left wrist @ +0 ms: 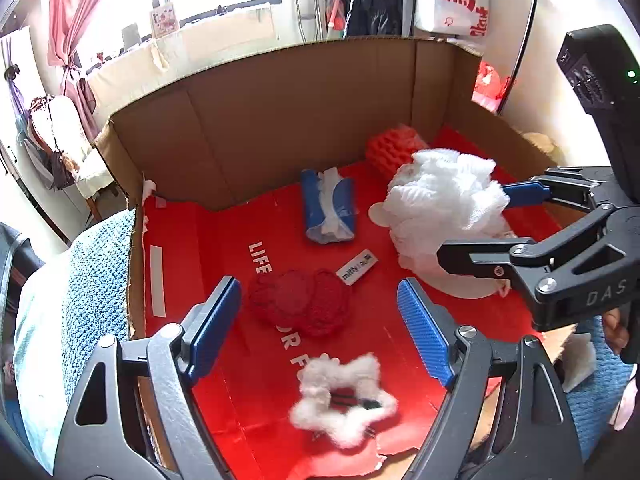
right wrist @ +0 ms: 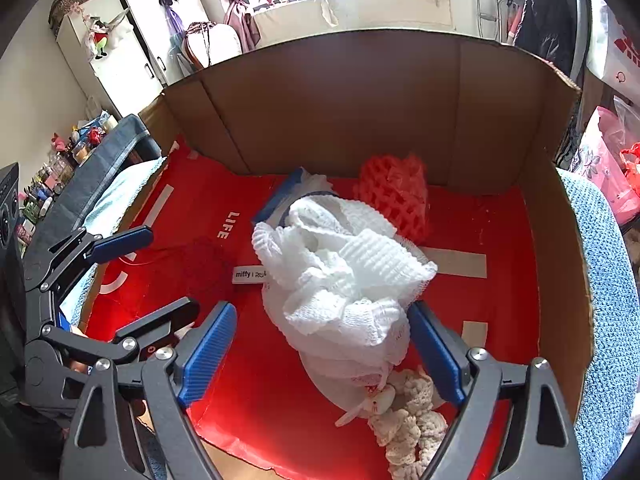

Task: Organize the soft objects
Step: 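Open both grippers releasing the pouch and mesh puff, then withdraw, then move left gripper to the rolled white towel while right approaches the tissue sheet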

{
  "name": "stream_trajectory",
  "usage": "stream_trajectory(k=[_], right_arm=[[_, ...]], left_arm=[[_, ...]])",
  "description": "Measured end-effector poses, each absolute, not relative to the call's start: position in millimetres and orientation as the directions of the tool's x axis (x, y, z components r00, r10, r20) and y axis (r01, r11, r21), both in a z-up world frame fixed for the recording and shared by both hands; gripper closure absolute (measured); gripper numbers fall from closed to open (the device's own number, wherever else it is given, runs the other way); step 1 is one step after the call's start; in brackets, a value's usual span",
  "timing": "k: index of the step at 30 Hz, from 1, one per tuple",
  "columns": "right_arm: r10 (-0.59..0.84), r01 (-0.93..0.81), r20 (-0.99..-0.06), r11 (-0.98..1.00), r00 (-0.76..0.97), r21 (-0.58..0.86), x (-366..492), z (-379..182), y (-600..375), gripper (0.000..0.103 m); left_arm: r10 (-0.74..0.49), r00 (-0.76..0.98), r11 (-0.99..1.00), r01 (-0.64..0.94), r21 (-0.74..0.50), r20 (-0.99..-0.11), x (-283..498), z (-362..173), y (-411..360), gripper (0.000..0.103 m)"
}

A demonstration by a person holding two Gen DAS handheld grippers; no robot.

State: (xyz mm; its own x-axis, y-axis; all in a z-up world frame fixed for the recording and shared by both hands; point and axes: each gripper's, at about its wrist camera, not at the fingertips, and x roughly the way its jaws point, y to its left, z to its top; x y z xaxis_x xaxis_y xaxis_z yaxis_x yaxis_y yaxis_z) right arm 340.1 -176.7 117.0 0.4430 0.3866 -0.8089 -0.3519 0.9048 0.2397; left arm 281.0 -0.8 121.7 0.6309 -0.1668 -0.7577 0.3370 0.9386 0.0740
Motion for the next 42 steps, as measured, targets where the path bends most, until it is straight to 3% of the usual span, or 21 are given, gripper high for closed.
stream_trajectory(k=[19,29,42], right_arm=[[0.337,-0.338,-0.694,0.93,0.637,0.141,265,175,-207,0.0],[0.287,-0.293,-0.581,0.952,0.762,0.086,202,203,-226,0.0],[0.23,-0.234,-0.509,0.971,0.829,0.058,133,191,-240,0.0]], left_arm=[[-0.211,0.754,0.963,0.268,-0.002,-0.622,220,158,6,0.014],[-0.229,0.819,0.969,0.246,-0.039,-0.526,171,173,9,0.01],[-0.214,0.87,0.975,0.218,-0.042,-0.445,107,165,4,0.009]])
